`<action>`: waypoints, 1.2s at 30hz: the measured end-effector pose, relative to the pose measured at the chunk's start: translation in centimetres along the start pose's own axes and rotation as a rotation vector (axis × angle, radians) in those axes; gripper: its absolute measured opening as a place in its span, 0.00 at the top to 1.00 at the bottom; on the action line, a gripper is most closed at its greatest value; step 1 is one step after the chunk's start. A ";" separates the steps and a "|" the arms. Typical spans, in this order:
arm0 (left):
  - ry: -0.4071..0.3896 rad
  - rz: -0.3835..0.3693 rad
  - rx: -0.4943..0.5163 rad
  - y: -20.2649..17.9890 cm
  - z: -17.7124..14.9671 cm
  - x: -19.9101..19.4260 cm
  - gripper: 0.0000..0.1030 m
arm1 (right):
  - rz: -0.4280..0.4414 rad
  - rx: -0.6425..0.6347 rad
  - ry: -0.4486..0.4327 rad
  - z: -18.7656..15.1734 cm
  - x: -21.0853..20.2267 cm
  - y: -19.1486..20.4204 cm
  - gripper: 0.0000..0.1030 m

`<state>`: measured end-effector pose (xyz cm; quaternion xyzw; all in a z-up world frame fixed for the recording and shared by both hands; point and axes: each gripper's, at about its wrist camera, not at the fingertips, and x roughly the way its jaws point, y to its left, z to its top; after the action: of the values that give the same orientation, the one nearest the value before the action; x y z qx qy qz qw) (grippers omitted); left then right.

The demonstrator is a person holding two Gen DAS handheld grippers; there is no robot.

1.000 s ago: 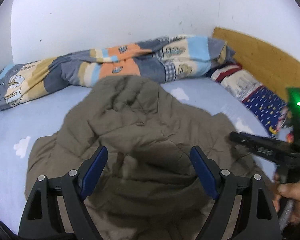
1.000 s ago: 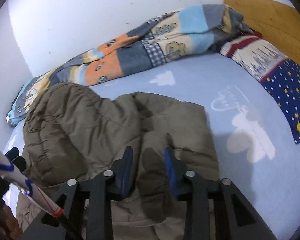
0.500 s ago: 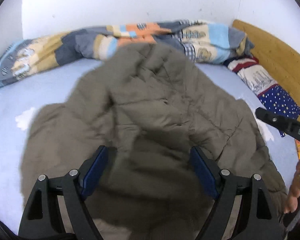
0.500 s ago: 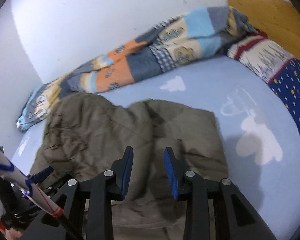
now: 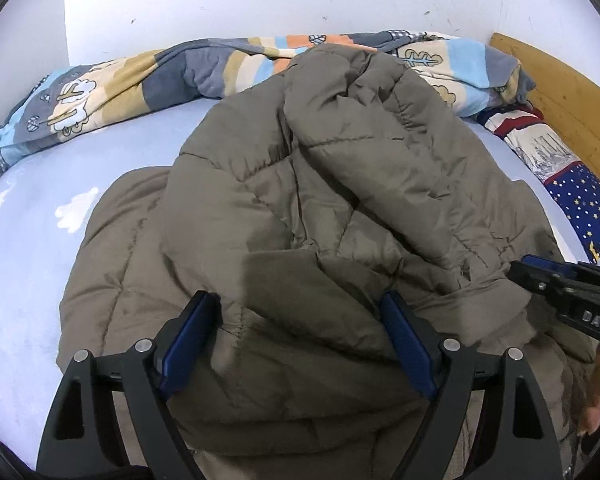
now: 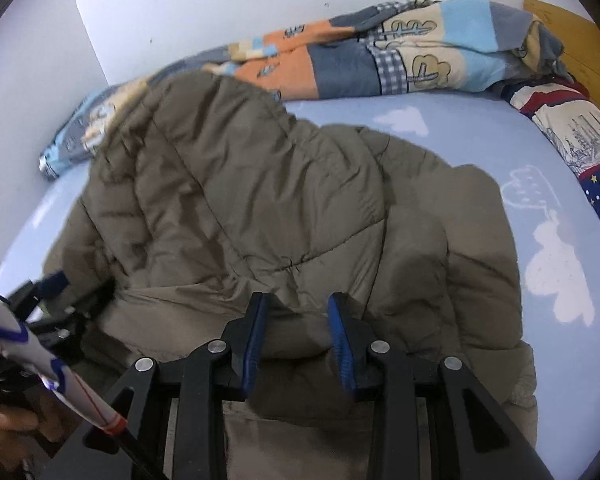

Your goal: Fold large clothes

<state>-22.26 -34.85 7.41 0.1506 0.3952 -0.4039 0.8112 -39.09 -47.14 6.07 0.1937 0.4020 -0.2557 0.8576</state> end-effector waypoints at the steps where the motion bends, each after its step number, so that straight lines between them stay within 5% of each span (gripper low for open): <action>1: -0.008 0.000 0.005 0.0 0.0 -0.6 0.18 | -0.004 0.001 0.002 0.0 -0.1 0.0 0.66; 10: -0.078 0.007 -0.063 2.5 0.2 -4.8 0.18 | 0.052 0.010 -0.128 1.0 -5.5 0.8 0.66; 22: -0.004 0.075 -0.029 2.3 -0.8 -0.5 0.18 | 0.030 -0.054 0.031 -0.3 -0.4 1.6 0.66; 36: -0.055 0.095 -0.031 2.0 -5.2 -9.1 0.18 | 0.055 -0.079 -0.040 -2.6 -7.5 3.0 0.66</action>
<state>-26.67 -25.76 10.80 0.1452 0.3716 -0.3628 0.8421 -42.96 -41.22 10.77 0.1653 0.3889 -0.2196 0.8793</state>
